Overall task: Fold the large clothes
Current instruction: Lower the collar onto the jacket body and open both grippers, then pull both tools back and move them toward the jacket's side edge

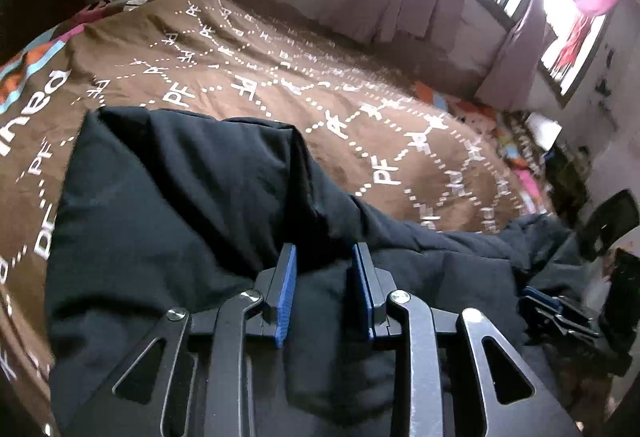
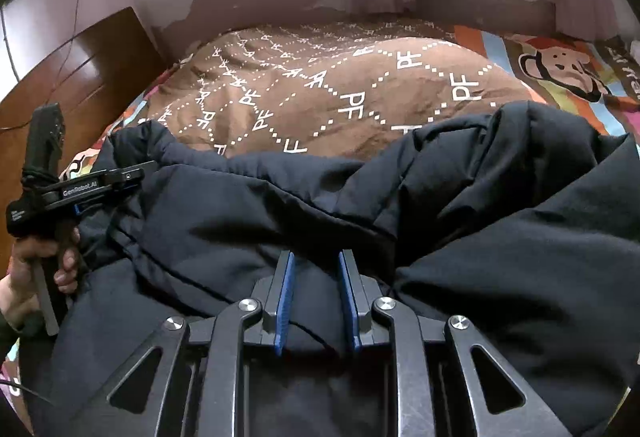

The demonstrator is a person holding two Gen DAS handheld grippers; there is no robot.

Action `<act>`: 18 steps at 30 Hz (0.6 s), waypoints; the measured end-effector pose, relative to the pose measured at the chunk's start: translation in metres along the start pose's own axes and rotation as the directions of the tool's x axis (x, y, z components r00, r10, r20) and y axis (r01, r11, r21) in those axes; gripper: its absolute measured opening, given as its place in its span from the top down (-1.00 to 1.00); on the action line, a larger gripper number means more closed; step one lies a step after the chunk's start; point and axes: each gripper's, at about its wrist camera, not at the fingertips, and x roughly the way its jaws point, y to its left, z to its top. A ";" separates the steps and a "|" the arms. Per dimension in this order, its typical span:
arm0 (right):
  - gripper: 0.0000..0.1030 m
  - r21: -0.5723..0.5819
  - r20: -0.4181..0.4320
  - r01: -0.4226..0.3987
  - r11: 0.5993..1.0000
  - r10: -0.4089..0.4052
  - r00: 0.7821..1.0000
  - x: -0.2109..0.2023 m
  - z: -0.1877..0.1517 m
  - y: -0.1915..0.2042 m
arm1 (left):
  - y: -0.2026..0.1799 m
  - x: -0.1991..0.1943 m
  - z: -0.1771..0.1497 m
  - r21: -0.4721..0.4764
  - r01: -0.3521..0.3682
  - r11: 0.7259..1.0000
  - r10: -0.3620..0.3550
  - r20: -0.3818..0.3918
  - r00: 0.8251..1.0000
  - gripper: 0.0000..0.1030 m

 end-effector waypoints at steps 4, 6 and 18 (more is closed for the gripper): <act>0.13 0.007 0.084 -0.013 1.000 0.013 0.996 -0.025 -0.004 0.004 | -0.009 -0.028 -0.007 0.046 0.006 0.999 -0.007 0.034 0.999 0.52; 0.05 -0.006 0.123 -0.010 1.000 0.010 0.992 -0.042 -0.004 0.011 | -0.022 -0.049 -0.013 0.084 0.016 0.996 -0.021 0.062 0.998 0.38; -0.74 -0.060 0.203 0.056 0.997 -0.043 0.978 -0.127 -0.001 0.063 | -0.090 -0.160 -0.027 0.120 -0.046 0.992 0.026 0.166 0.986 -0.85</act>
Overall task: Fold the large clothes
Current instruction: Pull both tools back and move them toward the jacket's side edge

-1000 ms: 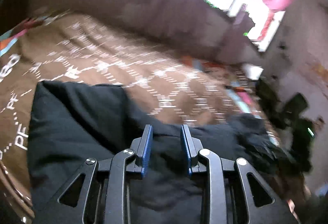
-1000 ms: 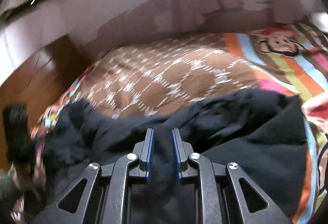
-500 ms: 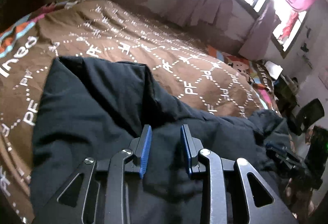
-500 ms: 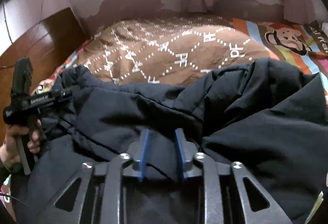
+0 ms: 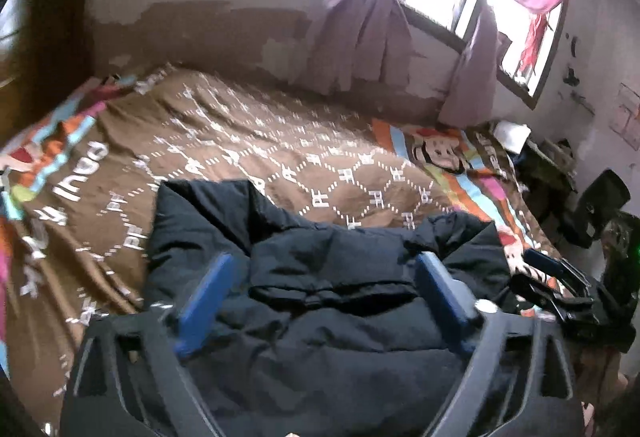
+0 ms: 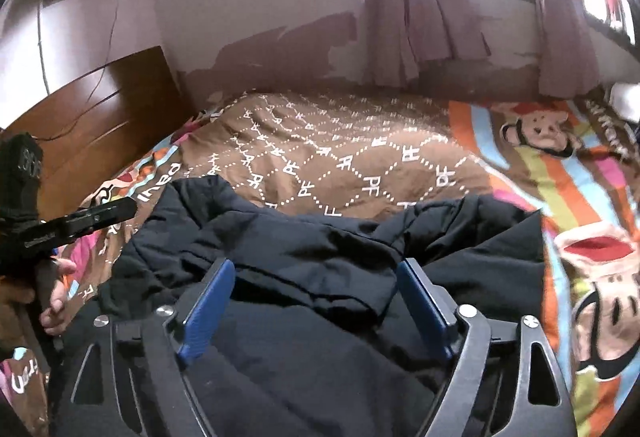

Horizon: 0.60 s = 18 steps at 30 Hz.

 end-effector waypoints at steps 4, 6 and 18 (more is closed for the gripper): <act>-1.00 -0.018 0.050 0.028 0.999 -0.027 0.998 -0.039 -0.002 0.011 | -0.010 -0.037 -0.004 -0.004 -0.018 1.000 0.018 0.036 0.999 -0.97; -1.00 -0.028 0.076 0.026 0.999 -0.024 0.997 -0.062 -0.004 0.017 | -0.017 -0.058 -0.008 0.005 -0.035 0.999 0.035 0.054 0.998 -0.97; -1.00 -0.113 0.150 -0.001 0.994 0.019 0.989 -0.181 -0.030 0.071 | -0.068 -0.175 -0.058 0.157 -0.133 0.979 0.101 0.196 0.975 -0.97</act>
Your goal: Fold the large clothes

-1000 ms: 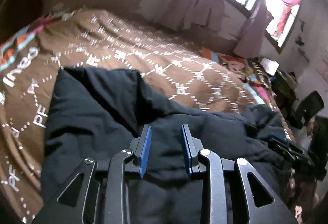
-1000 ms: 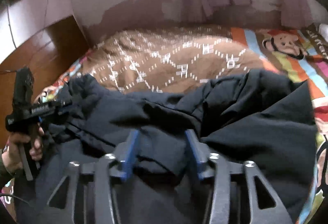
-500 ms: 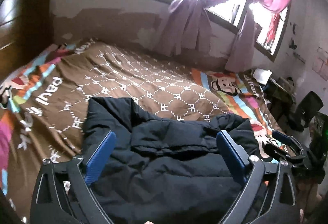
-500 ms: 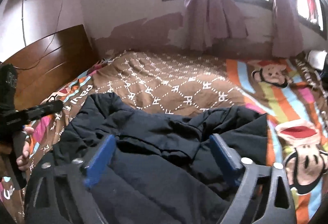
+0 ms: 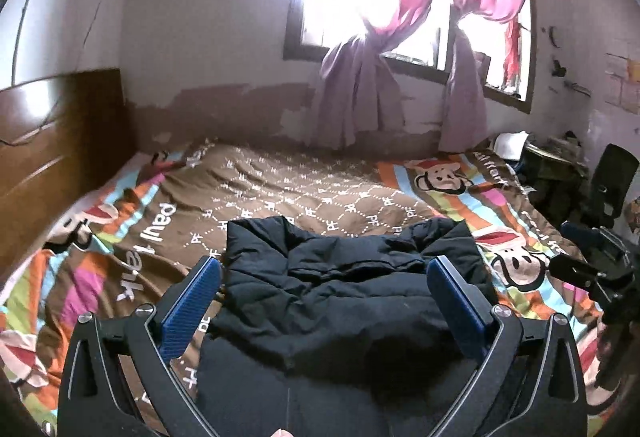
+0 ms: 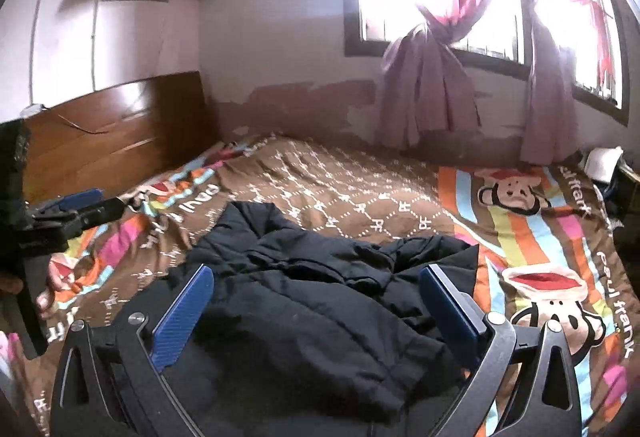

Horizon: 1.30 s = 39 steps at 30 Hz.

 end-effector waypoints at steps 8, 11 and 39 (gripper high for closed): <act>-1.00 0.022 0.022 -0.065 0.998 0.064 0.998 -0.066 -0.023 0.029 | -0.018 -0.071 -0.037 0.096 -0.033 0.995 0.025 0.083 0.996 -0.97; -1.00 0.026 0.005 -0.095 0.995 0.095 0.995 -0.086 -0.033 0.038 | -0.021 -0.090 -0.055 0.125 -0.029 0.992 0.017 0.098 0.995 -0.97; -1.00 0.006 -0.440 -0.111 0.994 0.102 0.892 -0.068 -0.192 0.053 | -0.029 -0.072 -0.229 0.324 0.196 0.925 -0.079 -0.342 0.936 -0.97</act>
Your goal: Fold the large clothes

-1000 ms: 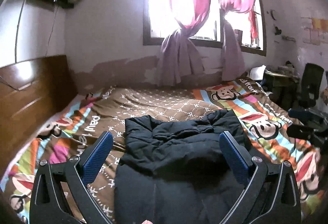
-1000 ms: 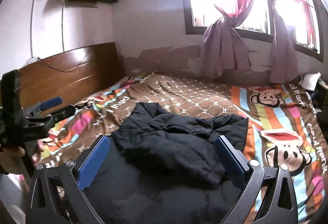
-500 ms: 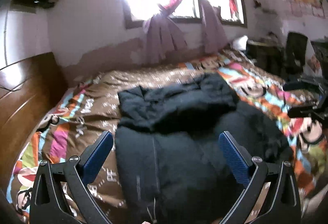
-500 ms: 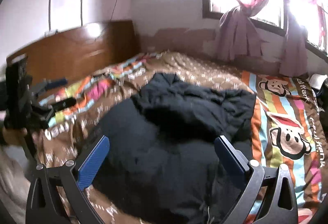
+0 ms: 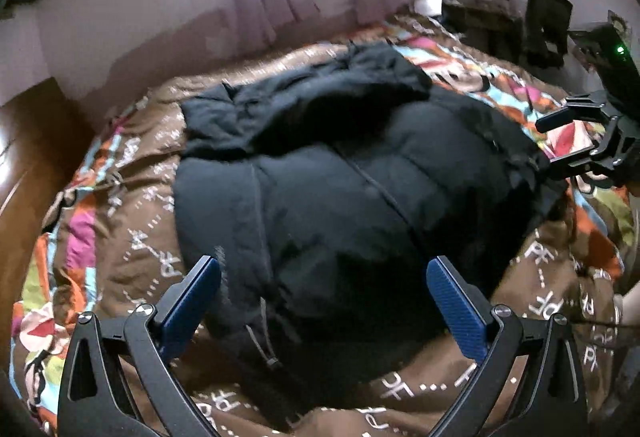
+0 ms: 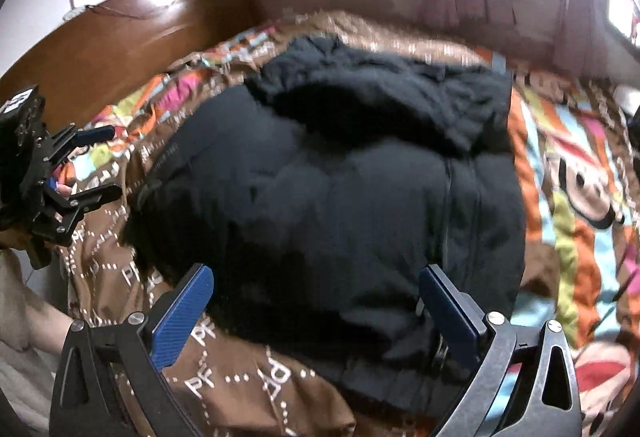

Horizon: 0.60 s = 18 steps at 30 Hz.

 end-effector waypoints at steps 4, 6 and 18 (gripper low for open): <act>-1.00 -0.044 -0.077 0.036 0.998 -0.039 0.996 0.017 -0.019 -0.010 | -0.004 0.006 -0.004 0.010 0.024 1.000 -0.024 -0.010 1.000 -0.97; -1.00 -0.071 -0.098 0.059 0.996 -0.065 0.993 0.022 -0.028 -0.016 | -0.006 0.012 -0.005 0.018 0.024 1.000 -0.023 -0.027 0.999 -0.97; -1.00 -0.236 -0.224 0.134 0.963 -0.188 0.956 0.045 -0.076 -0.038 | -0.022 0.040 -0.036 0.114 0.077 0.991 -0.061 -0.140 0.988 -0.97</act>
